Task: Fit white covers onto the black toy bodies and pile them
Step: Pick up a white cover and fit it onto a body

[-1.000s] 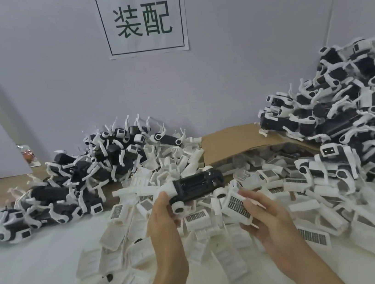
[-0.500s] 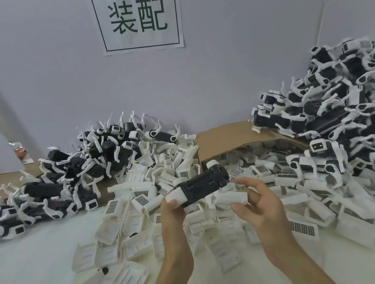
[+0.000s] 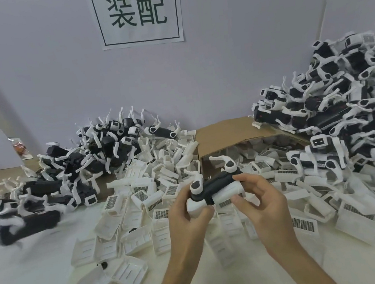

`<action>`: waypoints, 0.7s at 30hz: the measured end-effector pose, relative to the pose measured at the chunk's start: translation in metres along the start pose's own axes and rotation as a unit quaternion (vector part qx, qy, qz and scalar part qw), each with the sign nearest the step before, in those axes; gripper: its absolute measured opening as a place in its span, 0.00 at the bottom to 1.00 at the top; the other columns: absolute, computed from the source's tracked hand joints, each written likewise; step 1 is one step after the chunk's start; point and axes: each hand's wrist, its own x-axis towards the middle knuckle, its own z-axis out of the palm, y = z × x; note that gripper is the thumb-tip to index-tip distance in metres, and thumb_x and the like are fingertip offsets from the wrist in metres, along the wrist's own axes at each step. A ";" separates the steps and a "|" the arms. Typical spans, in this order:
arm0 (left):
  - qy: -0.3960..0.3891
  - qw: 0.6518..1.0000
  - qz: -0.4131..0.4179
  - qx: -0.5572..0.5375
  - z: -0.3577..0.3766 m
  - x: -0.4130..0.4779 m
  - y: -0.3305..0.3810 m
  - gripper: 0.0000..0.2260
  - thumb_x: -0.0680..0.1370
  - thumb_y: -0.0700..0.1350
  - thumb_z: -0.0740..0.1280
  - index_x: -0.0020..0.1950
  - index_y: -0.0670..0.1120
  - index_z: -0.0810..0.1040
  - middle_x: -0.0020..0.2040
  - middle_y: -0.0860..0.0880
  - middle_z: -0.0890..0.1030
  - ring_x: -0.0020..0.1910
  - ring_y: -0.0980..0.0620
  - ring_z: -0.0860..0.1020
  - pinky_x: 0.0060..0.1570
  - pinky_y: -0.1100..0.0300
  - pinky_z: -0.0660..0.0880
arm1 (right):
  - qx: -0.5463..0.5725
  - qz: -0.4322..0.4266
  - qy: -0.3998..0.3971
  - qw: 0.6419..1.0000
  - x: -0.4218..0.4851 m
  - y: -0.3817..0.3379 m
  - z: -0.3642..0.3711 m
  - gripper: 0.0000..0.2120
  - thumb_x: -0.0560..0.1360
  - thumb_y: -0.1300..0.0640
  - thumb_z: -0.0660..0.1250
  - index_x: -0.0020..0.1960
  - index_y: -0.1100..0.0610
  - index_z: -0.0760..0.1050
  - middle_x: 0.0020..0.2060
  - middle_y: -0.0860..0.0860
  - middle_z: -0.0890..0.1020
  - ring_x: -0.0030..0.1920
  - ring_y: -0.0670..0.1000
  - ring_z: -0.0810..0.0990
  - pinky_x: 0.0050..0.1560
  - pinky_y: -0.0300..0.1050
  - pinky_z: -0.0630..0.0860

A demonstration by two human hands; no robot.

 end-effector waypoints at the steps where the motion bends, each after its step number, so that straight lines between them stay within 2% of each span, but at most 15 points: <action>1: 0.004 1.000 0.004 0.003 0.000 0.000 -0.001 0.19 0.69 0.40 0.69 0.53 0.60 0.82 0.49 0.54 0.84 0.47 0.52 0.81 0.51 0.53 0.78 | -0.006 -0.006 -0.002 1.000 0.000 0.000 0.000 0.19 0.73 0.71 0.72 0.55 0.50 0.81 0.49 0.50 0.85 0.54 0.48 0.82 0.46 0.36 0.79; 4: 0.006 1.000 0.020 0.011 0.002 -0.001 -0.001 0.16 0.70 0.41 0.71 0.53 0.59 0.82 0.49 0.56 0.84 0.50 0.56 0.81 0.49 0.61 0.79 | -0.025 -0.016 0.008 1.000 -0.002 0.001 0.002 0.17 0.74 0.67 0.73 0.56 0.48 0.81 0.52 0.47 0.84 0.58 0.48 0.80 0.52 0.39 0.80; 6: 0.005 1.000 0.012 0.007 0.002 -0.002 -0.001 0.15 0.70 0.42 0.73 0.53 0.58 0.82 0.49 0.57 0.84 0.50 0.59 0.81 0.46 0.66 0.77 | -0.042 -0.026 0.041 0.998 -0.004 0.001 0.003 0.16 0.74 0.66 0.73 0.55 0.47 0.81 0.52 0.43 0.84 0.58 0.44 0.80 0.54 0.37 0.79; 8: 0.006 0.999 -0.039 -0.016 0.003 -0.003 -0.001 0.13 0.70 0.47 0.75 0.53 0.57 0.83 0.49 0.54 0.84 0.48 0.58 0.81 0.45 0.66 0.78 | -0.068 -0.044 0.084 0.993 -0.005 -0.001 0.003 0.18 0.73 0.68 0.73 0.55 0.47 0.79 0.52 0.39 0.82 0.59 0.41 0.78 0.56 0.34 0.78; 9: 0.007 0.996 -0.087 -0.036 0.004 -0.002 -0.001 0.13 0.69 0.50 0.77 0.54 0.56 0.84 0.50 0.52 0.85 0.50 0.55 0.82 0.47 0.64 0.80 | -0.083 -0.056 0.101 0.990 -0.005 -0.001 0.003 0.20 0.72 0.69 0.73 0.56 0.48 0.78 0.53 0.39 0.82 0.61 0.41 0.78 0.57 0.35 0.77; 10: 0.009 0.987 -0.145 -0.073 0.004 -0.001 -0.001 0.16 0.69 0.52 0.79 0.55 0.53 0.84 0.51 0.48 0.86 0.52 0.51 0.83 0.49 0.60 0.81 | -0.100 -0.069 0.118 0.986 -0.005 -0.002 0.002 0.21 0.72 0.70 0.73 0.57 0.49 0.77 0.55 0.39 0.80 0.62 0.43 0.77 0.57 0.35 0.76; 12: 0.008 0.947 -0.253 -0.196 0.001 0.002 -0.002 0.22 0.69 0.53 0.76 0.59 0.43 0.83 0.55 0.42 0.85 0.56 0.45 0.83 0.49 0.57 0.82 | -0.130 -0.098 0.145 0.976 -0.004 -0.002 -0.001 0.23 0.71 0.72 0.72 0.57 0.50 0.75 0.57 0.42 0.77 0.63 0.46 0.76 0.59 0.37 0.74; 14: -0.011 0.899 -0.315 -0.304 -0.003 0.003 -0.002 0.21 0.71 0.50 0.74 0.58 0.38 0.84 0.59 0.38 0.83 0.58 0.44 0.83 0.48 0.59 0.82 | -0.144 -0.120 0.158 0.969 -0.002 -0.002 -0.003 0.24 0.69 0.73 0.73 0.57 0.52 0.75 0.56 0.44 0.74 0.63 0.49 0.76 0.58 0.40 0.75; 16: -0.026 0.865 -0.340 -0.367 -0.005 0.005 -0.003 0.15 0.72 0.47 0.73 0.54 0.39 0.86 0.60 0.36 0.82 0.56 0.46 0.83 0.47 0.60 0.82 | -0.150 -0.134 0.164 0.966 -0.001 -0.002 -0.005 0.24 0.68 0.73 0.74 0.58 0.54 0.74 0.57 0.45 0.72 0.63 0.50 0.76 0.59 0.39 0.76; 19: -0.006 0.833 -0.368 -0.413 -0.005 0.005 -0.004 0.19 0.72 0.45 0.74 0.58 0.36 0.82 0.59 0.36 0.83 0.52 0.45 0.85 0.42 0.61 0.83 | -0.170 -0.150 0.172 0.959 0.000 -0.001 -0.006 0.24 0.68 0.72 0.75 0.58 0.54 0.74 0.59 0.45 0.70 0.64 0.51 0.75 0.59 0.41 0.77; 21: 0.003 0.828 -0.374 -0.417 -0.004 0.005 -0.004 0.20 0.72 0.45 0.73 0.60 0.35 0.79 0.58 0.35 0.83 0.50 0.44 0.86 0.39 0.61 0.83 | -0.185 -0.156 0.168 0.956 0.001 0.001 -0.008 0.25 0.67 0.73 0.75 0.58 0.55 0.74 0.60 0.46 0.71 0.64 0.50 0.75 0.59 0.42 0.76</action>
